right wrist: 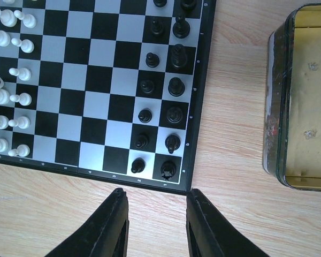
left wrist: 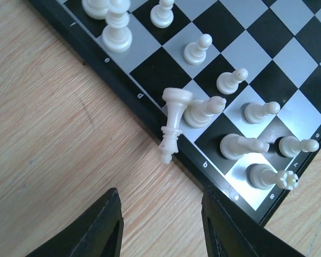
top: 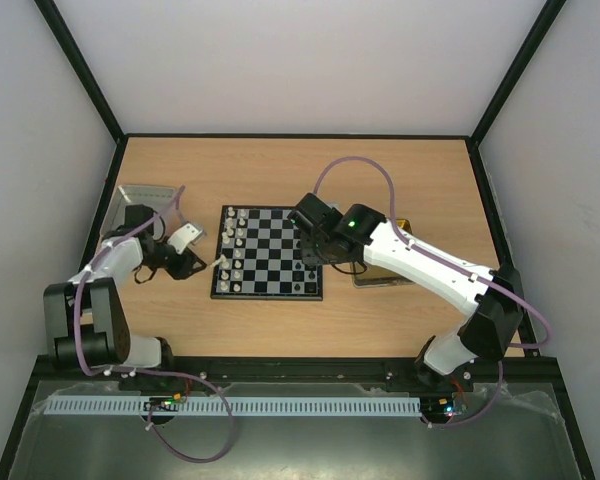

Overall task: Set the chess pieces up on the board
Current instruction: Pick up the chess piece from the chessboard.

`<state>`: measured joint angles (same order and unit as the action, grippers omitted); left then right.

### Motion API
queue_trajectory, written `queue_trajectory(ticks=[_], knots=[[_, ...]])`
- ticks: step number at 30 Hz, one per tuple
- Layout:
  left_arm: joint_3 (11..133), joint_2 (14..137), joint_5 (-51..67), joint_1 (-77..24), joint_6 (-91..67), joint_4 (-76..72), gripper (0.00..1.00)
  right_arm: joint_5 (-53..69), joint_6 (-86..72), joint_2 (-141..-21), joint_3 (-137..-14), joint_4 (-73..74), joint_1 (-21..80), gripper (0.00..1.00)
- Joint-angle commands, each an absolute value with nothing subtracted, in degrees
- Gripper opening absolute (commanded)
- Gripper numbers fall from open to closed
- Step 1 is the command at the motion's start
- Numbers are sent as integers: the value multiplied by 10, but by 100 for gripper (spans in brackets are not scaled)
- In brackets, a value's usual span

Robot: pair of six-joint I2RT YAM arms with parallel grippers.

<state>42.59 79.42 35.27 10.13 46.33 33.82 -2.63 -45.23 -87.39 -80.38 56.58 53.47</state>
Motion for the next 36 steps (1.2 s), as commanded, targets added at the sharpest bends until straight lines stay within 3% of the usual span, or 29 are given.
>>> queue_trajectory(ticks=[1,36], knots=[[427,796,302,61,452,295,44,-39,-455,-872,-794,560,528,29],[413,856,238,-17,434,235,36,-24,-447,-854,-760,550,503,29]])
